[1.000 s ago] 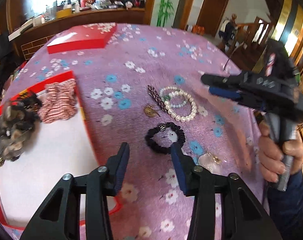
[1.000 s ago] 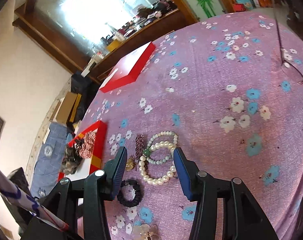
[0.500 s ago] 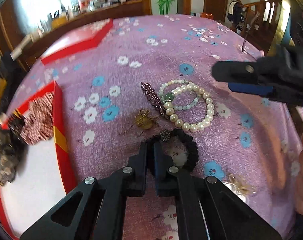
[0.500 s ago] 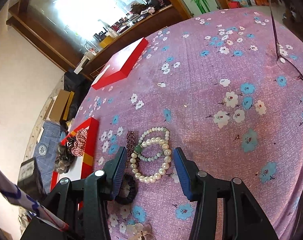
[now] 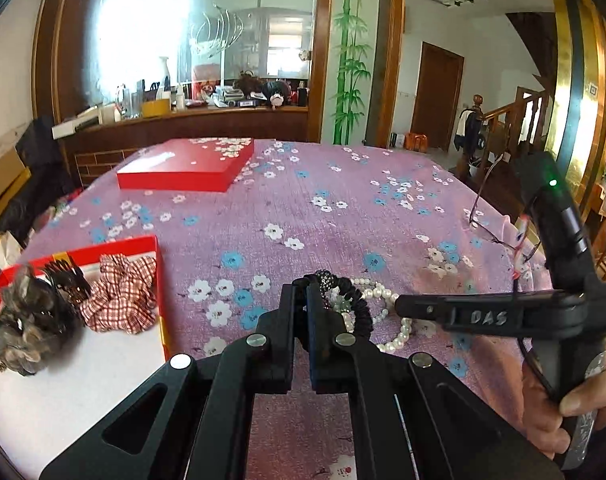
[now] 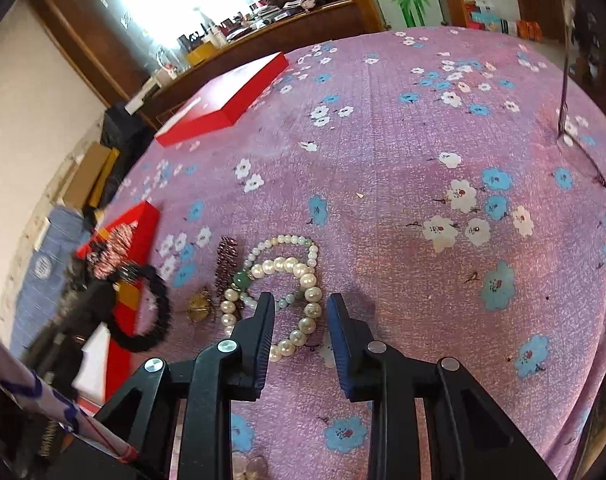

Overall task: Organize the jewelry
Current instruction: 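Grasp the black hair tie with the left gripper while the right gripper grasps the pearl bracelet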

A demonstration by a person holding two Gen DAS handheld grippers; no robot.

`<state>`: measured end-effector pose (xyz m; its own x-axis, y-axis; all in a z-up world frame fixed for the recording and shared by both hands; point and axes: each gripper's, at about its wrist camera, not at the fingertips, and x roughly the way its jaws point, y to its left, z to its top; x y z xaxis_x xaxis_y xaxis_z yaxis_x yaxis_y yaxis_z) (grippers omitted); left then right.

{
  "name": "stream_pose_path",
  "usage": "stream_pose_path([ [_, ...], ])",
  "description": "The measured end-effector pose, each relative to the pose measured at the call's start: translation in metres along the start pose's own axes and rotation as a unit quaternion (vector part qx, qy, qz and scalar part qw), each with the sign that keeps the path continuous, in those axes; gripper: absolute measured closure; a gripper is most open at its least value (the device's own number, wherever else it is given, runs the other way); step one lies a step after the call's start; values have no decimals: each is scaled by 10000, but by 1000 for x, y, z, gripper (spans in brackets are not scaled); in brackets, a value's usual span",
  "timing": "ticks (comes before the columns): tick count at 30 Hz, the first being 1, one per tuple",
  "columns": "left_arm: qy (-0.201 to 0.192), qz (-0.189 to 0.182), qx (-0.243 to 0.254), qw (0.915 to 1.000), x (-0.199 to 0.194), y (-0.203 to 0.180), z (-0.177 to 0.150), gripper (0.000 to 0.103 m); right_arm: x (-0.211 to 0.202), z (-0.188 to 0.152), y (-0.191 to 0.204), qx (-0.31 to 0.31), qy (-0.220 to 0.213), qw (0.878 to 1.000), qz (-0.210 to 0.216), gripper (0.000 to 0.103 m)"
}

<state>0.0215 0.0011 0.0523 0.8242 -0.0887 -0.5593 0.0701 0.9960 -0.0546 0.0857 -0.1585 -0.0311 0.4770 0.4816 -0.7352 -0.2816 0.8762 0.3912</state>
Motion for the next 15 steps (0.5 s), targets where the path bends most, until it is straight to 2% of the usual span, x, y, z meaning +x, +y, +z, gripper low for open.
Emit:
stream_pose_path([
  [4,57,-66,-40,10000,1,1,0,98,8,-3,9,-372,-21,9984,-423,74],
  [6,63,-64,-59,9999,1,2,-2,98,9,-6,19,-720,-80,9947,-732,90],
  [8,79,-63,-104,9999,1,4,-3,98,10,-12,31,-1112,-152,9886,-1004,91],
  [10,122,-81,-131,9998,2,6,-4,98,7,-14,32,-1107,-232,9872,-1126,94],
  [12,158,-112,-174,9997,2,7,-5,98,-6,-11,28,-978,-481,9879,-1104,94],
  [15,157,-127,-157,9997,2,6,-6,98,-31,-4,18,-692,-931,9900,-801,94],
])
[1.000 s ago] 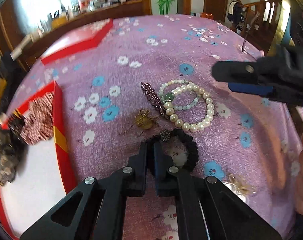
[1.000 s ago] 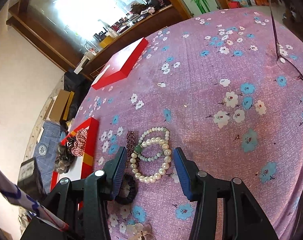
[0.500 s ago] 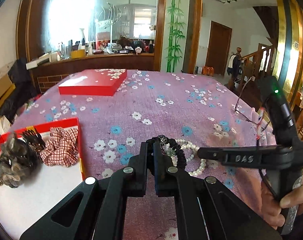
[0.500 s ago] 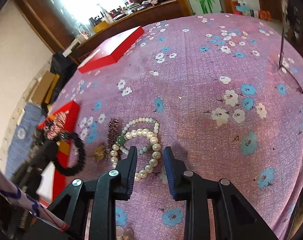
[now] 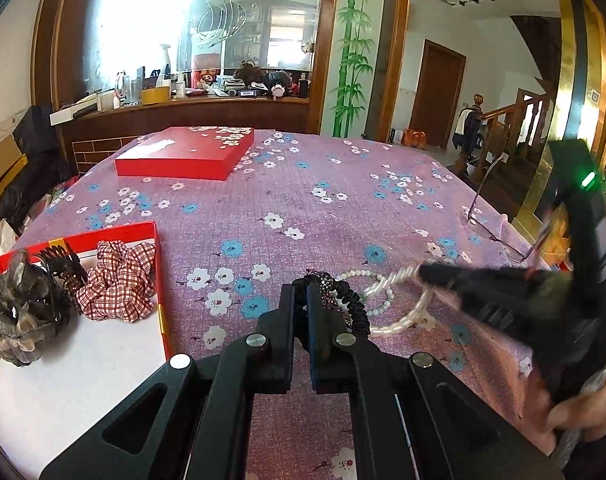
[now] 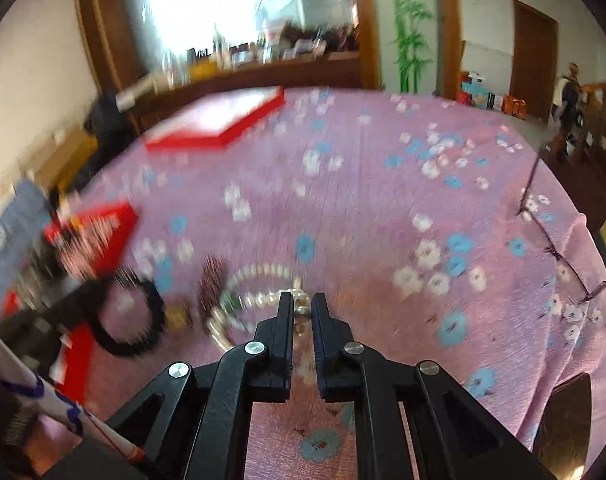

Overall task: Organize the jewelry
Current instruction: 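Grasp the black hair tie with the left gripper while the right gripper grasps the pearl bracelet, then carry the black hair tie and pearl bracelet over the red box with both grippers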

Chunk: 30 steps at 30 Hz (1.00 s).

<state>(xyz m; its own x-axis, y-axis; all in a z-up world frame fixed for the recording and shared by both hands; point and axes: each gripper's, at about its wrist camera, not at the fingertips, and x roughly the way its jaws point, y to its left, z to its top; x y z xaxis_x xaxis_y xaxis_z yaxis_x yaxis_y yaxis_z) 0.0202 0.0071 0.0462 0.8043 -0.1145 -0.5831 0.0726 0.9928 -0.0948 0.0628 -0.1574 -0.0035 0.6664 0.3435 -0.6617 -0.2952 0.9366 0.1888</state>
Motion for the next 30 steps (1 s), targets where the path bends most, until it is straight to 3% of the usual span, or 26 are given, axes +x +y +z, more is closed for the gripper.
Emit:
stream_pose_path([
  [3,-2,-1,30,10000,-1,-2,-1,98,-18,6,-10,256,-389,9986,257,94],
  [7,46,-5,35,10000,1,-2,-2,98,-24,9,-5,335,-558,9971,389,94],
  [30,122,32,50,9999,3,-1,-4,98,-39,7,-4,400,-712,9948,606,94],
])
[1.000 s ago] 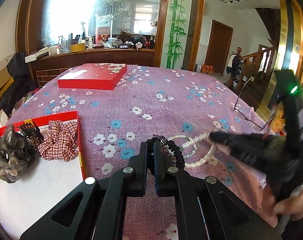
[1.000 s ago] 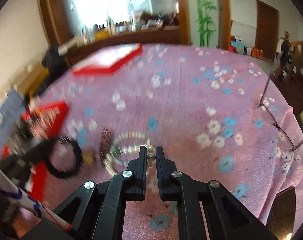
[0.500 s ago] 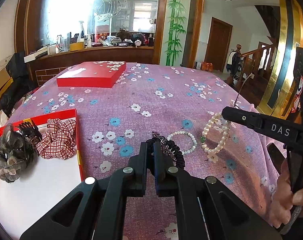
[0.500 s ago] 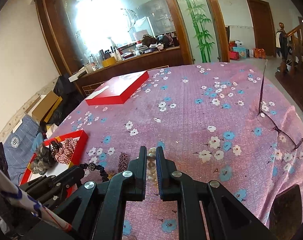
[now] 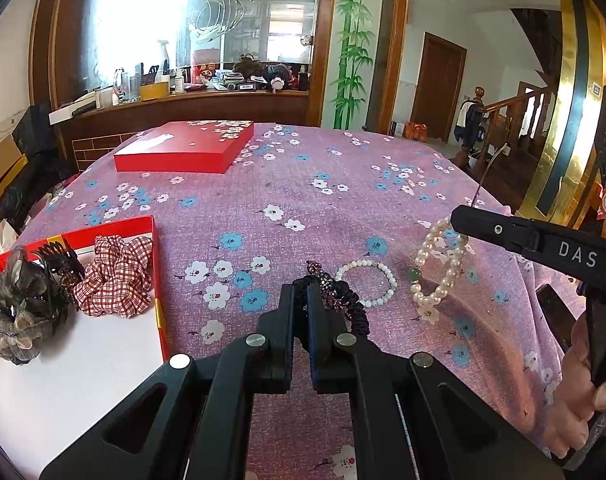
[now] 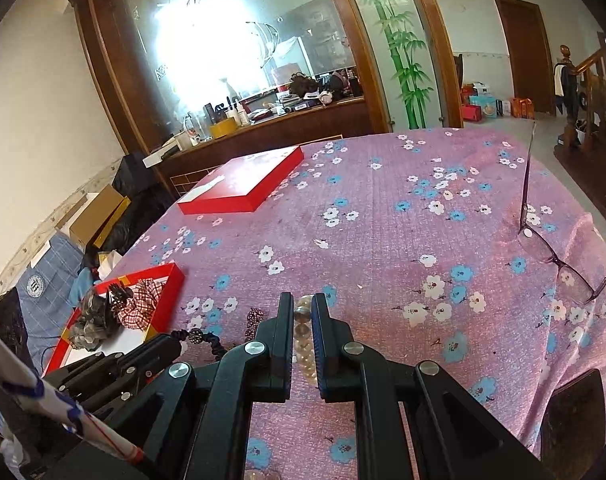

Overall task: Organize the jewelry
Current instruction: 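Carry the black hair tie and pearl bracelet over the red box with both grippers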

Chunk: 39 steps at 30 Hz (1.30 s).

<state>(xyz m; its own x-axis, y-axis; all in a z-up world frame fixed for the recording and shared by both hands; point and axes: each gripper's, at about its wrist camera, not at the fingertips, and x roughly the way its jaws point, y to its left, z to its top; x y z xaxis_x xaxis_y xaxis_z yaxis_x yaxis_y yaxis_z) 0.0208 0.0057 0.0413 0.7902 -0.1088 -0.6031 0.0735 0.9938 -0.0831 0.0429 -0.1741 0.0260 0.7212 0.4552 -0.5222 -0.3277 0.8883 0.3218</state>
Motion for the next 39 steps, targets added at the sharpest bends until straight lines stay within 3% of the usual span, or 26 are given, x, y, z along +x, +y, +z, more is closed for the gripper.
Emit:
stream_pose_path([
  [28,-33,56,-27,10000,-1,2,0,98,-3,-2,11,-141,-16,9998,126,94],
  [39,-162,119,-274,9994,-34,20,3,98,-12,2,31,17,4,9980,628,93],
])
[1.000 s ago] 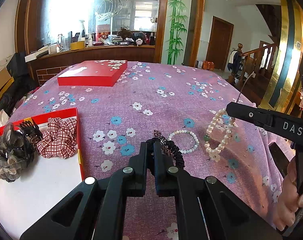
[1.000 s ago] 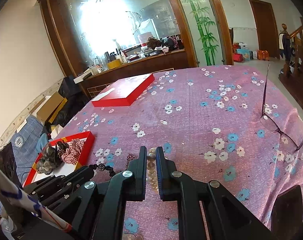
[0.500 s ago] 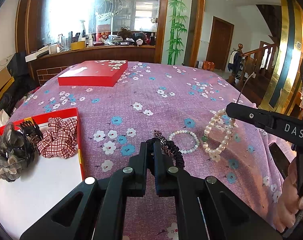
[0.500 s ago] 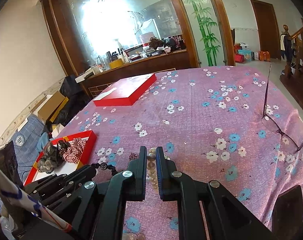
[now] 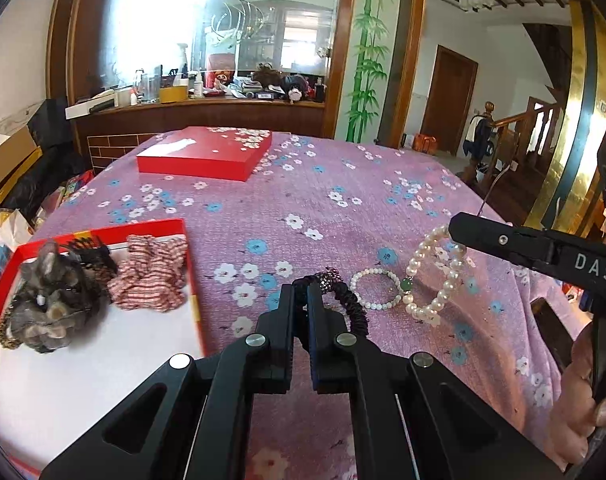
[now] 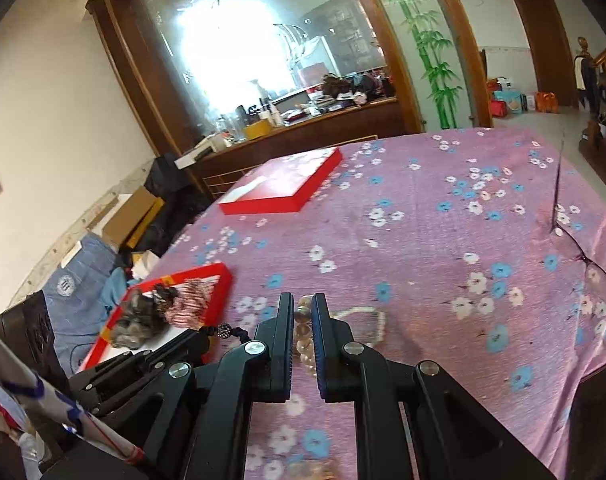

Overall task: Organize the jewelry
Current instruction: 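Carry the black hair tie and pearl bracelet over the red box with both grippers, then open the left gripper to drop the black tie while the right gripper releases the pearl bracelet in the box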

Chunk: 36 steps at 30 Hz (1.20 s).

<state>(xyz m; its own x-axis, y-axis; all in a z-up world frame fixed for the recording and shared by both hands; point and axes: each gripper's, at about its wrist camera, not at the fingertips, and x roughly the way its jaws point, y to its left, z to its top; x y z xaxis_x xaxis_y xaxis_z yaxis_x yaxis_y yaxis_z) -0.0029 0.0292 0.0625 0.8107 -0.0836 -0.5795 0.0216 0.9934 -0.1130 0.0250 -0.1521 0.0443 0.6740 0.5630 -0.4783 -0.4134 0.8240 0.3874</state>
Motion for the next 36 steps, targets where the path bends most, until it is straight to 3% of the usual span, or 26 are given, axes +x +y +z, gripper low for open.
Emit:
stream_pose_path([
  [7,-118,226,-235,9994,-34,41,-1,98,5,-3,48,-132,112,9989,429,93],
  [12,-180,513,-577,9969,-59,90,-7,98,18,-8,93,-281,314,9954,860,93],
  [24,-138,1247,-1461,9813,-92,206,-34,97,81,-37,194,-758,1004,9819,1414,93],
  [29,147,1292,-1749,9760,-76,229,-43,97,113,-45,196,-783,1160,9833,1163,93],
  [36,291,1348,-1774,9744,-61,233,-48,97,140,-44,159,-482,1281,9876,764,93],
])
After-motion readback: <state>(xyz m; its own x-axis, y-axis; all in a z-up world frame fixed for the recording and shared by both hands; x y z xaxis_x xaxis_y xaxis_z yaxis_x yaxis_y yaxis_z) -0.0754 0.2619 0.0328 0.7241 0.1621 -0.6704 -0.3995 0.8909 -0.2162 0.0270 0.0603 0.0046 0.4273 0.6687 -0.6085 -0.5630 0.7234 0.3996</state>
